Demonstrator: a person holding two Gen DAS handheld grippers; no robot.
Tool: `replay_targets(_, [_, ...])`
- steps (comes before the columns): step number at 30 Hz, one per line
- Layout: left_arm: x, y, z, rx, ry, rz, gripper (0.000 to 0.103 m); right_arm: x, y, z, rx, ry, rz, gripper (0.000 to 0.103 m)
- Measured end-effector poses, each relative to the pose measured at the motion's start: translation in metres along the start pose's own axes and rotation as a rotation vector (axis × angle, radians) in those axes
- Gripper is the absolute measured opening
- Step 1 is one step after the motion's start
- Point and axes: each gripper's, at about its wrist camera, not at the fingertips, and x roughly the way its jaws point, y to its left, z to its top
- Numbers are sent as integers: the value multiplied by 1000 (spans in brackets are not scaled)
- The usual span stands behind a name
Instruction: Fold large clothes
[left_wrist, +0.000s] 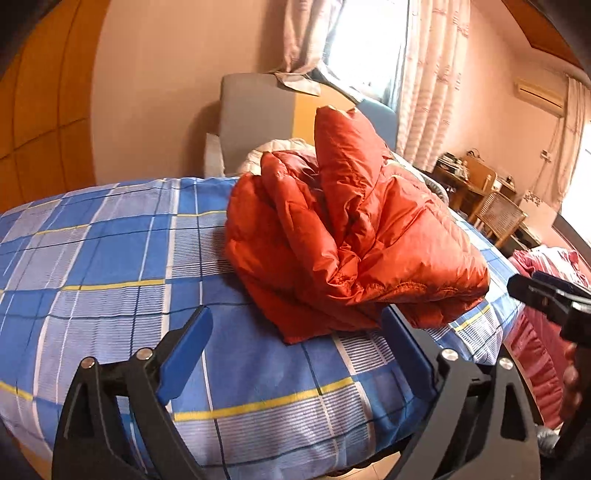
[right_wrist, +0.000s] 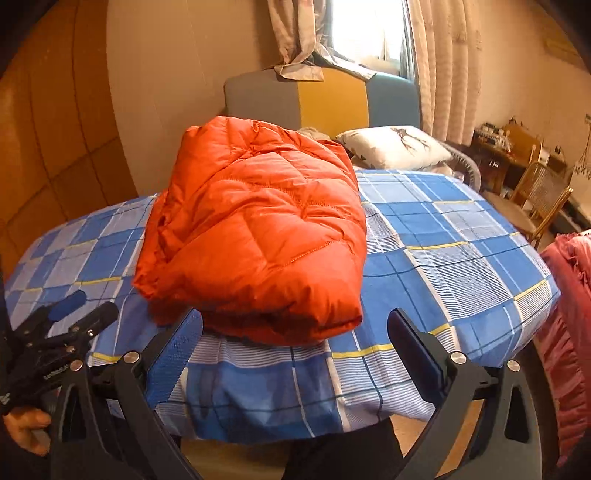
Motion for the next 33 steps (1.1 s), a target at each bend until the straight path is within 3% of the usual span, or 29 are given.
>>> replay_targets(8, [-21,-14,-1,-59,-12,99,101,-21,-8,-10,53,-36,-74,100])
replay_targets(13, [-38,-38,0,-19,-35,154,101,-35,-18,-15,73,-69,-87,100])
replay_targets(21, [-61,-77,1,24,-34,151,101,-55,-31,-16,89,-122,-109,100])
replay_targets(27, [-74,-95,-1,75,-83,167,101,-64,-40,-18,110,-131,-124,100])
replay_targets(33, [-81,-93,1,41,-105,184,101,-65,-40,-20,109,-128,-118,100])
